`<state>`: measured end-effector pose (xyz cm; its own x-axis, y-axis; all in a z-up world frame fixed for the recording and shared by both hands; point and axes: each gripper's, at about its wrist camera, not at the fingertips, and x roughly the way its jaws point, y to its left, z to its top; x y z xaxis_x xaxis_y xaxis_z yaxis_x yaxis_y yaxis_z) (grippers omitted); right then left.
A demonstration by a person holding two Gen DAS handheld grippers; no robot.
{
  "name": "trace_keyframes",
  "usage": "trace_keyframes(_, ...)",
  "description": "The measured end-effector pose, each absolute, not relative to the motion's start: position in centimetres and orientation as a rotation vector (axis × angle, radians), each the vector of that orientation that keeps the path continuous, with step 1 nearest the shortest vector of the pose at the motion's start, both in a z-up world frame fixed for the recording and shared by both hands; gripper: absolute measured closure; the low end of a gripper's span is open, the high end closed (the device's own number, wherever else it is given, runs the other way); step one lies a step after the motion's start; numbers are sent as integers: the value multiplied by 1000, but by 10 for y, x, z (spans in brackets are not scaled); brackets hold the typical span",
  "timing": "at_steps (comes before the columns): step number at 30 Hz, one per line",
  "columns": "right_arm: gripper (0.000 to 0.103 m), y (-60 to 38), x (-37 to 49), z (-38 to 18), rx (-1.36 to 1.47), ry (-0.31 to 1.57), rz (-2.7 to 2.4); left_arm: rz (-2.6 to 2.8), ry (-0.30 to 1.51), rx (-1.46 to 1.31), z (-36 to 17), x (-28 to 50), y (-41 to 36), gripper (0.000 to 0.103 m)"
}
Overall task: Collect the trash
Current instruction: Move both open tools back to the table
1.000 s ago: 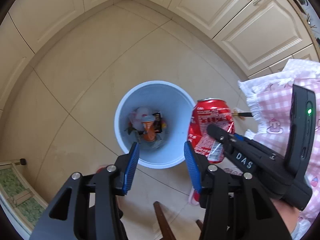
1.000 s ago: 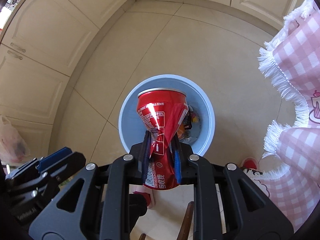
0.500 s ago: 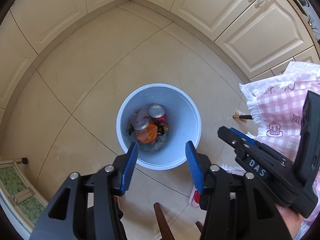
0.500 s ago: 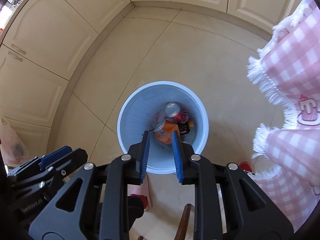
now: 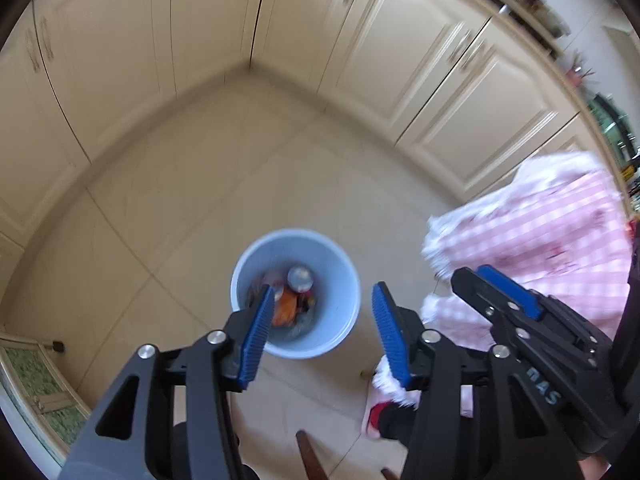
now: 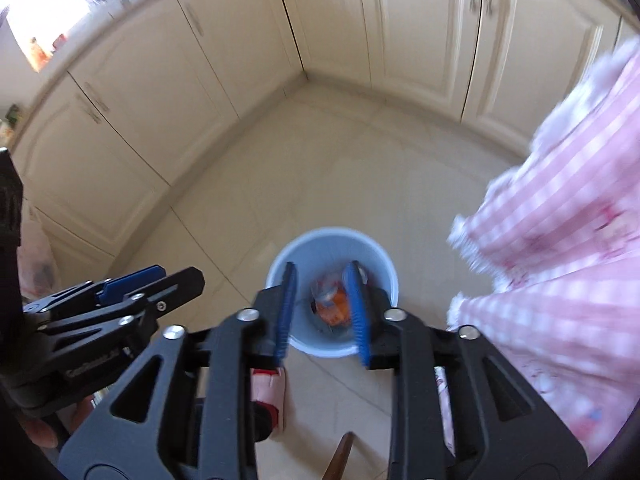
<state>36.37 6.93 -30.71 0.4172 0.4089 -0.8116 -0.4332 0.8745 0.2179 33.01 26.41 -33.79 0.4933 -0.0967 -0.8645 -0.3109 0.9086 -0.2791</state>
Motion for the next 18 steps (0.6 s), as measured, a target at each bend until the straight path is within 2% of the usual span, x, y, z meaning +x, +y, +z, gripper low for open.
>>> trace_keyframes(5,57,28,336,-230,-8,840,523,98,898,-376,-260,313,233,47)
trace_keyframes(9,51,-36,318,-177,26,708,469,7,785,-299,-202,309,180,41)
trace_keyframes(14,47,-131,311,-138,82,608,362,-142,732,-191,-158,323,92,39)
trace_keyframes(18,45,-229,316,-126,131,563,205,-261,740,-110,-145,352,12,38)
